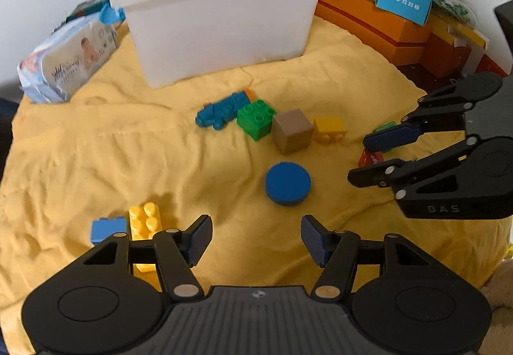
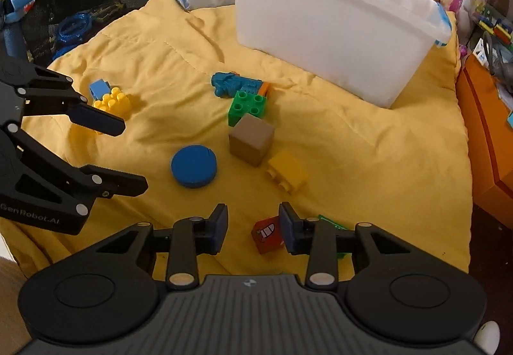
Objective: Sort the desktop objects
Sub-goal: 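Move both open tools back over the toy pile, then grasp a teal figure with the left tool while the right tool grasps a grey-green figure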
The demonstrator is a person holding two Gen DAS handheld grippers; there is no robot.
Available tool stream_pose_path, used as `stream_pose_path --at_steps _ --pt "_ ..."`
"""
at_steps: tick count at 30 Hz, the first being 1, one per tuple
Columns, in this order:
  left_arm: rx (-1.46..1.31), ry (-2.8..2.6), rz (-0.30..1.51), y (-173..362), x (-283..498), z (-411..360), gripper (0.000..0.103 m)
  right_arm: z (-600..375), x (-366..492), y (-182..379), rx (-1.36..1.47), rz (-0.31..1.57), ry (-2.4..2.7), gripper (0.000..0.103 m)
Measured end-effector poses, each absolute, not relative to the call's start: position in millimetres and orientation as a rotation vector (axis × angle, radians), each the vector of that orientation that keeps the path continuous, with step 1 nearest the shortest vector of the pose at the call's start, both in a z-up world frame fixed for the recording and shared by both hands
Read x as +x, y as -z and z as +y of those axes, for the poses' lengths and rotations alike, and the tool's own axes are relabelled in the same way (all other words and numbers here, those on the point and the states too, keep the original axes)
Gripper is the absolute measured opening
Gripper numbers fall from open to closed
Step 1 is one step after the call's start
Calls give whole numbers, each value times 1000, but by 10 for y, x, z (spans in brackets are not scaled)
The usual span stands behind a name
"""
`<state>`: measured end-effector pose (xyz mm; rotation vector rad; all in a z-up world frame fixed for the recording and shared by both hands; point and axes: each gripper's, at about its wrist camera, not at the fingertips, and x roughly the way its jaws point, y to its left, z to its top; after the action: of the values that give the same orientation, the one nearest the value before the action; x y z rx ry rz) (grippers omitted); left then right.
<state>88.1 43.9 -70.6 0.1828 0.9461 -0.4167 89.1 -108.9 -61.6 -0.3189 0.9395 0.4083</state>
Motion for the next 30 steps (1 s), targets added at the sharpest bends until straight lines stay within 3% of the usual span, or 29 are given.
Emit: stream_pose_path --at_steps 9,14,20,25,30 --pt "170 405 934 658 944 593 65 -1279 922 455 -230 907 -330 39" --pt "161 293 897 469 901 903 65 -1088 1027 403 -284 874 -374 46" --pt "91 238 995 611 1011 1186 63 -921 1105 376 -314 824 -386 46" --pt "133 320 991 575 1015 1045 59 -1357 1163 152 -224 730 -208 51" --pt "248 424 881 396 1019 774 59 -1787 1083 149 -284 923 -311 51"
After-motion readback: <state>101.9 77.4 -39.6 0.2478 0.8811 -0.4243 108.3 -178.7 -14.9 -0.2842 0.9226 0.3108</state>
